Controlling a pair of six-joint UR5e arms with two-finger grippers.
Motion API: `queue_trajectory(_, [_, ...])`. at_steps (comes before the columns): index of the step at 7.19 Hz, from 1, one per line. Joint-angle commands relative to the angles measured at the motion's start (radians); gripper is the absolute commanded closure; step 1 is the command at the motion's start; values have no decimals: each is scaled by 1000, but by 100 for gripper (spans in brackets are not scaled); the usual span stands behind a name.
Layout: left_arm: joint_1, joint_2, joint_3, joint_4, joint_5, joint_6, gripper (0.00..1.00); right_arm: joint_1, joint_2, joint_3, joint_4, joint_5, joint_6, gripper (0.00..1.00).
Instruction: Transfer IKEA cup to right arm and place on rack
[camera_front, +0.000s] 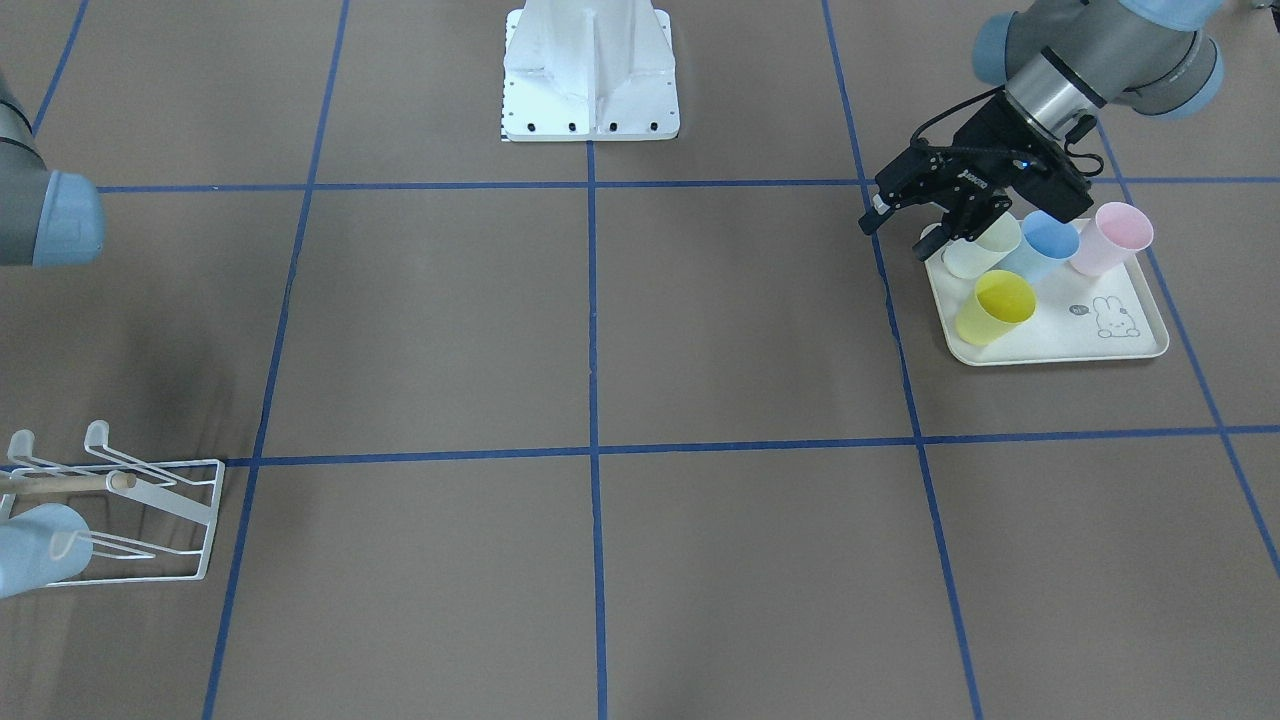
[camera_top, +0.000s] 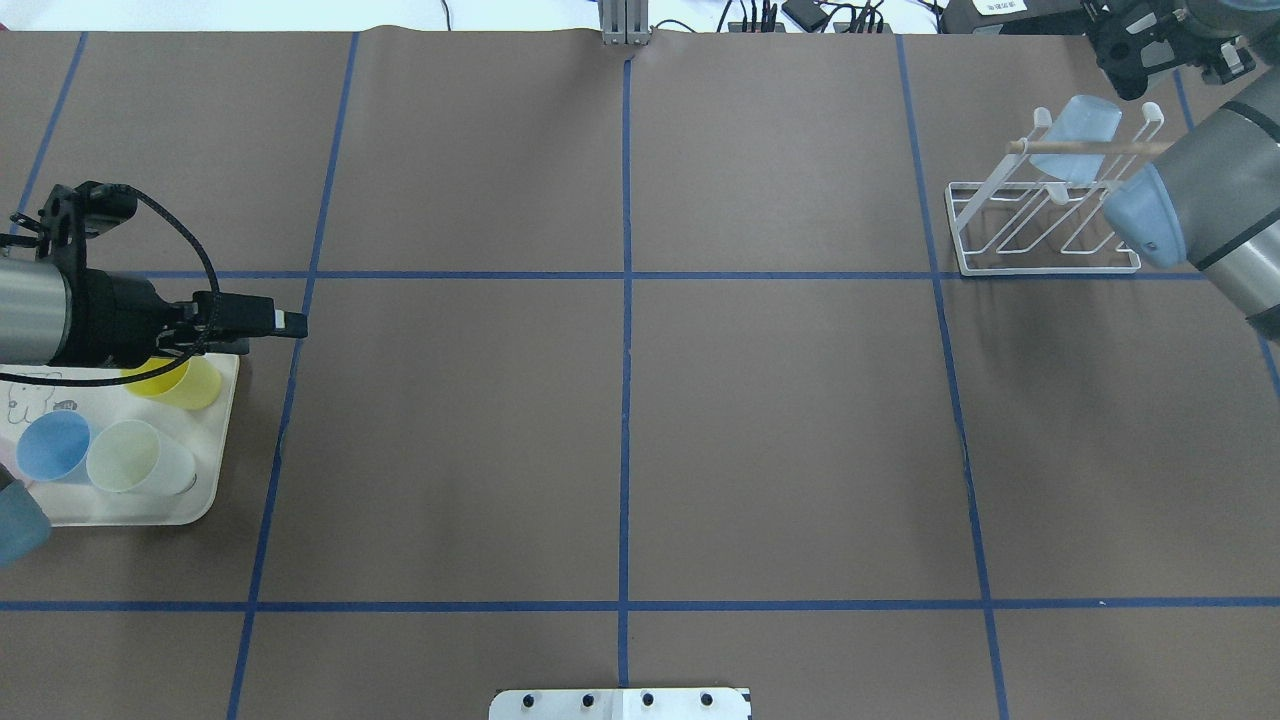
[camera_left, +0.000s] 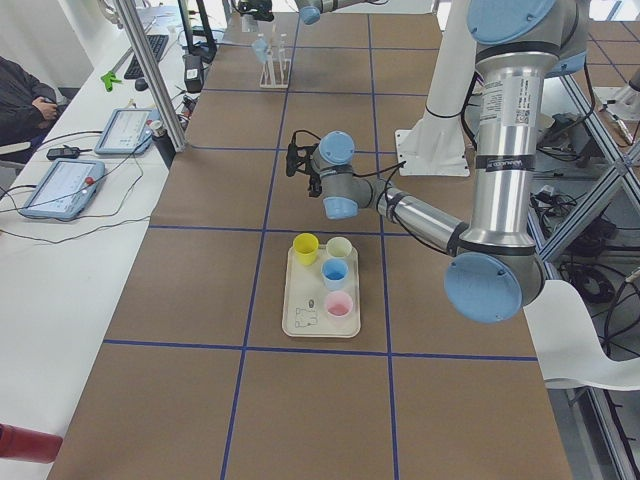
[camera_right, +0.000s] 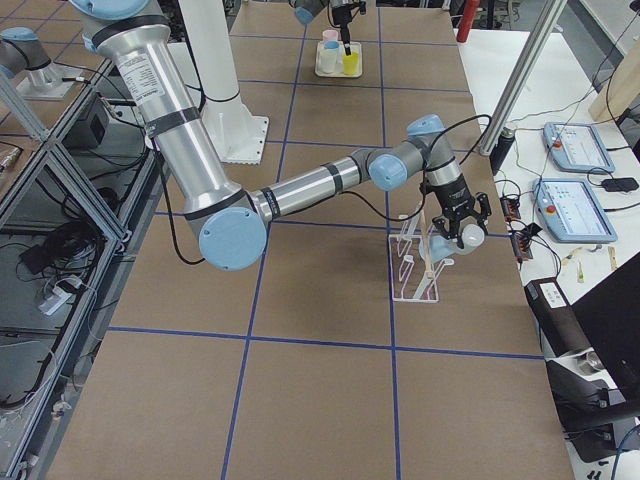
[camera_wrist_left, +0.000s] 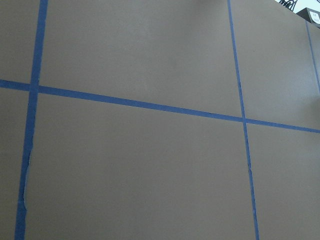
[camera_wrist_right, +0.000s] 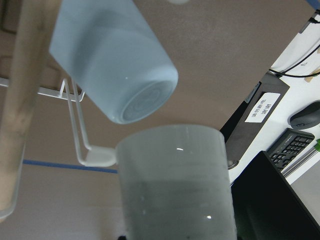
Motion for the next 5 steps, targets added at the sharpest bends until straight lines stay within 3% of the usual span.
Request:
queue_trajectory(1, [2,-2,0,0,2,-2,0,16,-6,-5,8,0,-63,100])
queue_trajectory(5, [2,-6,3,0,2,-2,0,12,-72,-4,11,-26,-89,100])
